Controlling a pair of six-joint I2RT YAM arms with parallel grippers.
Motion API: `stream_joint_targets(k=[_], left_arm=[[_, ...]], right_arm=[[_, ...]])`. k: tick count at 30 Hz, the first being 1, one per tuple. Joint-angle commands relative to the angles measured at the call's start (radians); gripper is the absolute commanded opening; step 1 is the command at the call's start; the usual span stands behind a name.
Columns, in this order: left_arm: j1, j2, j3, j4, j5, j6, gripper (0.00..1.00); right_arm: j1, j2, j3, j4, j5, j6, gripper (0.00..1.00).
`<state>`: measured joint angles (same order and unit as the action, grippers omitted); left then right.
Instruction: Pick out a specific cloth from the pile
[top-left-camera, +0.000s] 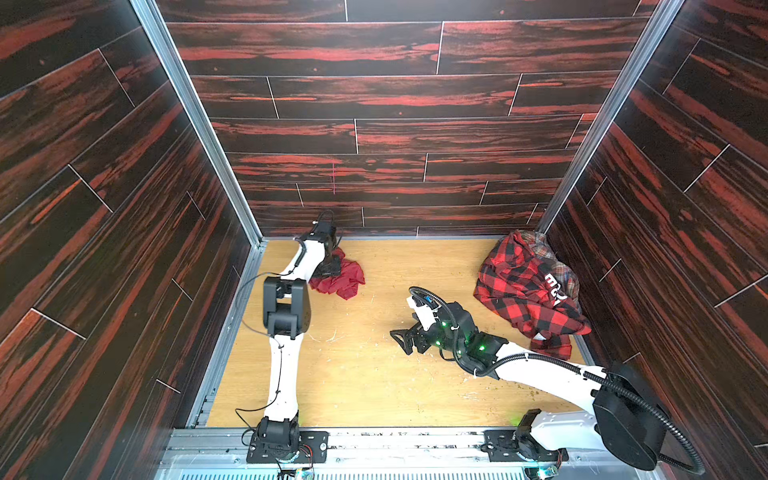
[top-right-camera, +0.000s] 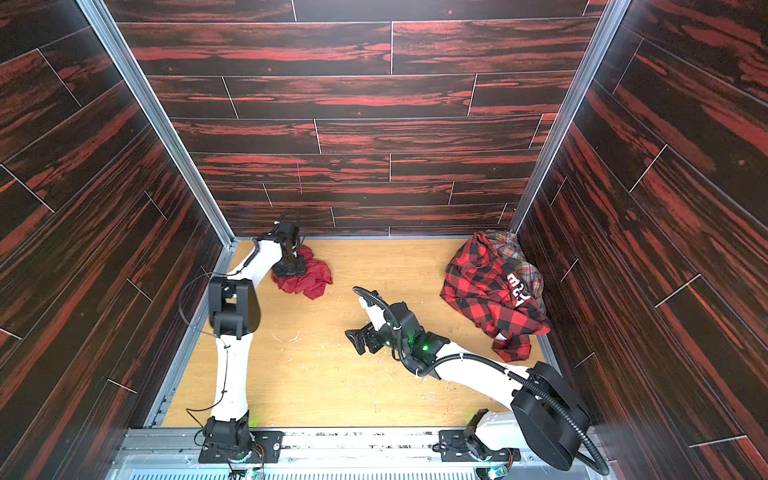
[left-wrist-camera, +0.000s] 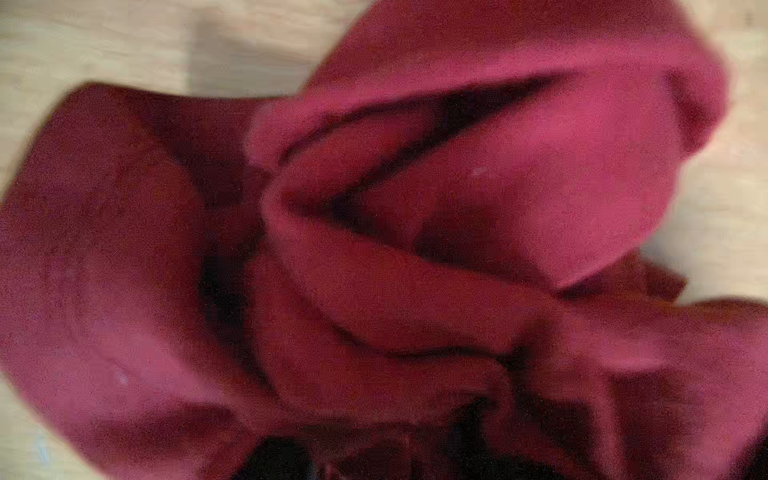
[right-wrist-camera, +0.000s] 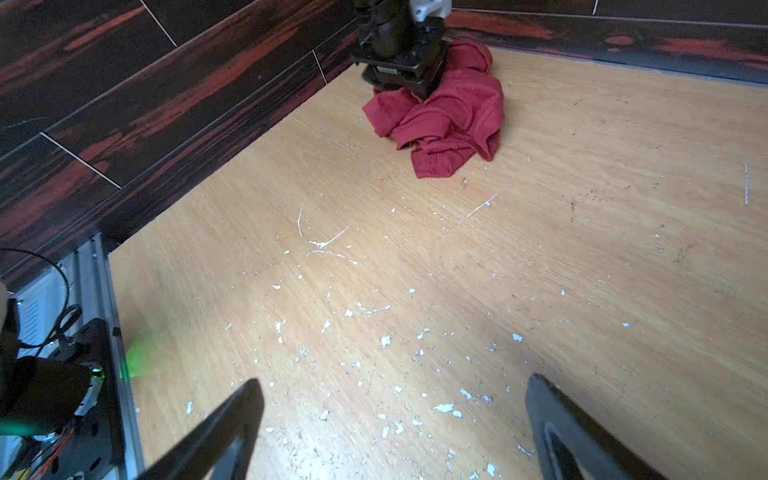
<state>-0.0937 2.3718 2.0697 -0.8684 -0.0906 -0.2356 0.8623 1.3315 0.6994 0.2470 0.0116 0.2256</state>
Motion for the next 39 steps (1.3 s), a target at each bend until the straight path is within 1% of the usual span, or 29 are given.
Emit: stream_joint_targets(k=[1,4,8,12,16,18,20,23,25,27,29,30,32,33,34,35,37,39], left_arm=[[-0.006,-0.125,-0.082,0.022,-0.002,0.049,0.71],[-0.005,-0.215,-0.141,0.074,-0.017,0.08,0.73],[-0.005,-0.29,-0.186,0.109,0.005,0.114,0.73],[-0.006,-0.337,-0.234,0.167,0.081,0.129,0.73],[-0.006,-0.336,-0.257,0.21,0.162,0.119,0.72],[-0.007,-0.327,-0.248,0.201,0.165,0.11,0.73],[-0.007,-0.349,-0.266,0.209,0.163,0.102,0.73],[-0.007,-0.459,-0.391,0.318,0.139,0.069,0.76],[-0.007,-0.556,-0.499,0.385,0.093,0.037,0.82],[-0.008,-0.647,-0.59,0.401,0.039,0.013,0.88],[-0.007,-0.742,-0.706,0.422,-0.034,-0.015,0.91],[-0.007,-0.8,-0.785,0.449,-0.094,-0.03,0.91],[-0.007,-0.904,-0.935,0.523,-0.248,-0.056,0.94],[-0.007,-0.959,-1.023,0.572,-0.35,-0.067,0.98],[-0.008,-1.011,-1.109,0.63,-0.442,-0.065,0.99],[-0.007,-1.05,-1.183,0.695,-0.508,-0.047,0.99],[-0.008,-1.139,-1.354,0.856,-0.589,0.007,0.99],[-0.008,-1.205,-1.491,1.001,-0.63,0.029,0.99]], right_arm=[[0.005,-0.025,0.005,0.004,0.0,0.014,0.99],[0.004,-0.026,0.006,0.006,0.0,0.017,0.99],[0.004,-0.022,0.007,0.011,-0.005,0.026,0.99],[0.005,-0.023,0.008,0.011,-0.007,0.027,0.99],[0.005,-0.028,0.009,0.003,-0.003,0.029,0.99],[0.005,-0.031,0.011,-0.004,-0.002,0.029,0.99],[0.005,-0.039,0.011,-0.011,0.002,0.027,0.99],[0.004,-0.056,0.006,-0.019,0.024,0.013,0.99],[0.003,-0.078,-0.008,-0.026,0.073,-0.001,0.99],[-0.005,-0.104,-0.025,-0.03,0.101,-0.014,0.99],[-0.019,-0.137,-0.047,-0.035,0.137,-0.018,0.99],[-0.032,-0.162,-0.065,-0.031,0.159,-0.019,0.99],[-0.07,-0.217,-0.105,-0.018,0.189,-0.006,0.99],[-0.103,-0.25,-0.127,-0.014,0.198,0.01,0.99],[-0.142,-0.285,-0.147,-0.014,0.204,0.026,0.99],[-0.178,-0.317,-0.165,-0.014,0.215,0.036,0.99],[-0.269,-0.391,-0.205,-0.014,0.268,0.064,0.99],[-0.364,-0.457,-0.242,-0.02,0.38,0.111,0.99]])
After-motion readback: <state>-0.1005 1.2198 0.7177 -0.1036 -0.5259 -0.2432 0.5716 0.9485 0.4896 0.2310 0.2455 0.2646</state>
